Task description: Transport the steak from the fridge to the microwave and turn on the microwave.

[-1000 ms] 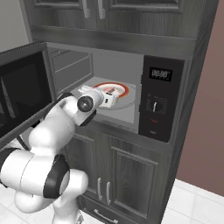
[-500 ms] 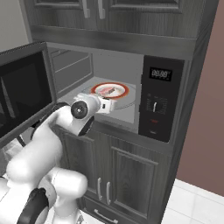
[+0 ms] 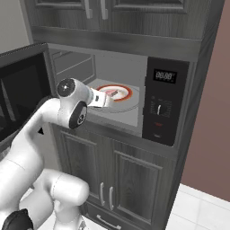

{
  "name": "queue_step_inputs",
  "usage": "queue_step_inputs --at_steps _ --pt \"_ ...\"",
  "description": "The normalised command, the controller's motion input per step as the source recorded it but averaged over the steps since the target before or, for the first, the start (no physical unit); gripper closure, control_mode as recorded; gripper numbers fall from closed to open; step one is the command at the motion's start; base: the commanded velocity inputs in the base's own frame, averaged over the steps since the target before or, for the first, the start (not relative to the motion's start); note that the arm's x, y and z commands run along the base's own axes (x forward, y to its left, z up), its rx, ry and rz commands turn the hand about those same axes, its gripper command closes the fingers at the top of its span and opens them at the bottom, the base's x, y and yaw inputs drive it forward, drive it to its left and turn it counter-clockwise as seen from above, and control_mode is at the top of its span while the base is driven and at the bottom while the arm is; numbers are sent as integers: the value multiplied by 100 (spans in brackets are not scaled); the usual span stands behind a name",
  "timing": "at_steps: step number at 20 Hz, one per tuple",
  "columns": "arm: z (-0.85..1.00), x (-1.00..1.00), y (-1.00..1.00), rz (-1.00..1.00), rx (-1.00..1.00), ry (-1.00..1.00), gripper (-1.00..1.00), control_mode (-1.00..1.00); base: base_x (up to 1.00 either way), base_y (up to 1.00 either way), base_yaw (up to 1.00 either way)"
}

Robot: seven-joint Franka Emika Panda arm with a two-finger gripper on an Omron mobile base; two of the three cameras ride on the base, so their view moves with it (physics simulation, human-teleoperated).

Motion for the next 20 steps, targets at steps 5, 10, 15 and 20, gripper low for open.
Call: queue_step_inputs --at_steps 5,10,15,20 --pt "-20 -82 -1 0 -8 -3 -100 -100 0 0 0" --pt "-39 -85 0 4 -5 -19 -100 -100 0 0 0" --pt "-18 -78 1 9 -7 -24 -100 -100 0 0 0" --pt "-2 -62 20 8 -13 -16 -100 -100 0 0 0"
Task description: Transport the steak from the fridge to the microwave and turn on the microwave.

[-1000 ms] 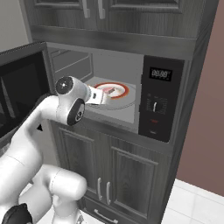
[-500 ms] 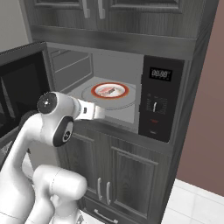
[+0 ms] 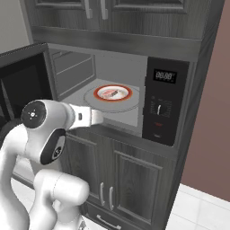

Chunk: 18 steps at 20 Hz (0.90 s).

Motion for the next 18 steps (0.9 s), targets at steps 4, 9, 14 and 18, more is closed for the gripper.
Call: queue_step_inputs --at_steps 4,9,14,18 --pt "-8 -53 42 3 -19 -11 -100 -100 0 0 0" --pt "-17 -45 53 0 -22 -7 -100 -100 0 0 0" --pt "-14 -64 30 2 -17 -20 -100 -100 0 0 0" --pt "-12 -75 17 8 -15 -25 -100 -100 0 0 0"
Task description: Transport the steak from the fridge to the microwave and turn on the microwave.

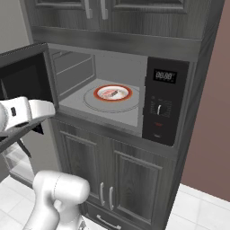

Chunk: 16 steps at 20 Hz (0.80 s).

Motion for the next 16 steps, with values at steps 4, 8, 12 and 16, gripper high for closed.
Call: queue_step_inputs --at_steps 4,8,12,16 --pt "-14 -62 28 7 -20 -19 -100 -100 0 0 0" --pt "-20 -51 35 6 -23 -12 -100 -100 0 0 0" --pt "-20 -41 33 4 -22 -11 -100 -100 0 0 0" --pt "-20 -32 31 1 -20 -8 -100 -100 0 0 0"
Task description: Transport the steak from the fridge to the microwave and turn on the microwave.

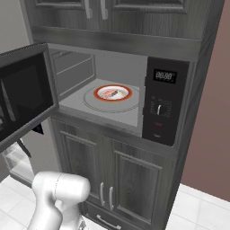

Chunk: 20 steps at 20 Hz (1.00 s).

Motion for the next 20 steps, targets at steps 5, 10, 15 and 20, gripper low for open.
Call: queue_step_inputs --at_steps 5,10,15,20 --pt "-15 -14 36 0 -20 0 -100 -100 0 0 0" --pt "-13 0 40 0 -23 3 -100 -100 0 0 0" --pt "-21 0 31 0 -20 12 -100 -100 0 0 0" --pt "-24 -11 27 0 -16 8 -100 -100 0 0 0"
